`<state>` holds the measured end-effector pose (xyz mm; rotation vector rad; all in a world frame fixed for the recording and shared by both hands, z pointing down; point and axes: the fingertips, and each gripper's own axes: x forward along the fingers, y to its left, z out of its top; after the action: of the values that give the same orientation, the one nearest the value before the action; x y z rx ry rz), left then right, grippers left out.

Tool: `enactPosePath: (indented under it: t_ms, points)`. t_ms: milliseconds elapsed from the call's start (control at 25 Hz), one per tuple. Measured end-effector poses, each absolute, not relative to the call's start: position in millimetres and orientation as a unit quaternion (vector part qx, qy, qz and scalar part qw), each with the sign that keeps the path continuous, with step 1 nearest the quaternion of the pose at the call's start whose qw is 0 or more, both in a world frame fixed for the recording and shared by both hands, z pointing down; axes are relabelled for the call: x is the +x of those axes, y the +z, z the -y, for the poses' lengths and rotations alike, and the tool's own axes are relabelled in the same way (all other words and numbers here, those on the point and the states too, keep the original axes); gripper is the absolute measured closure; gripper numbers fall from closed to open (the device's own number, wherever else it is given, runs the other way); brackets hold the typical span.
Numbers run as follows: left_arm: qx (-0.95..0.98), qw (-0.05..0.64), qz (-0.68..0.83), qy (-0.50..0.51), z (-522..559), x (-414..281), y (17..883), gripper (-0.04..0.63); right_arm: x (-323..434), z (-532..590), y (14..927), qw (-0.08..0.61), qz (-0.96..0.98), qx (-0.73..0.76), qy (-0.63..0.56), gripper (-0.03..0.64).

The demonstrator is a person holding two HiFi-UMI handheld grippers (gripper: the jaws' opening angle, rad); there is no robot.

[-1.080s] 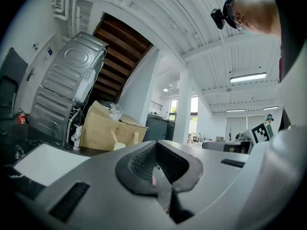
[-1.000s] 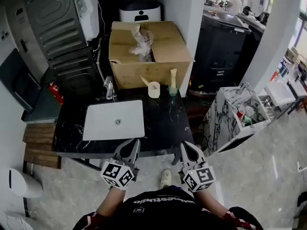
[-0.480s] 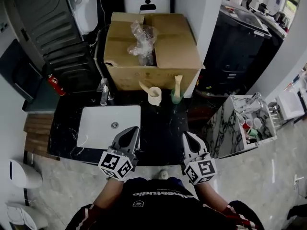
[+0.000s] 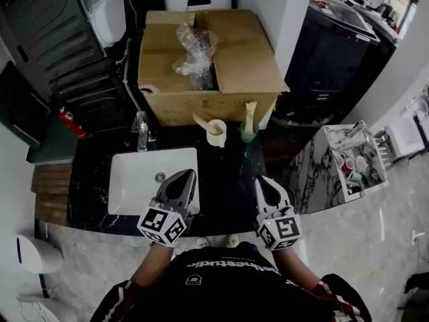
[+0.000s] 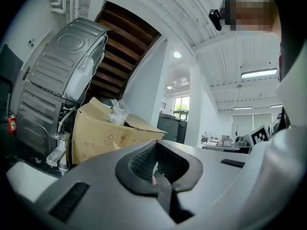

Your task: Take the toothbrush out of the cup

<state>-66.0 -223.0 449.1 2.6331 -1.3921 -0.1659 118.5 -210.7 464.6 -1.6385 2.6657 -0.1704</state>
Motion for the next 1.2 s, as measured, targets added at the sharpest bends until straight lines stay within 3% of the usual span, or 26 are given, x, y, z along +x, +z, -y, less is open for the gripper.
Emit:
enactPosePath:
  t_ms: [40,120,200,1200]
  points:
    - [0.881,0.079,0.463,-0.056,225.6,-66.3,448.9,0.58,116.6,213.2,465.5,0.003,-0.852,-0.522,-0.053,0.571]
    - [0.883,0.08,0.46,-0.056,230.0,-67.1,449.4,0.581,111.2,217.7,467.6,0.001,-0.857,-0.513,-0.052,0.483]
    - [0.884,0.081,0.458,-0.056,234.7,-69.1,450.0,0.581,107.4,223.2,471.0,-0.004,-0.859,-0.509,-0.052,0.454]
    - [0.86,0.099,0.499,-0.038,281.1,-110.3,471.4,0.58,149.6,458.6,573.8,-0.093,-0.801,-0.587,-0.073,0.485]
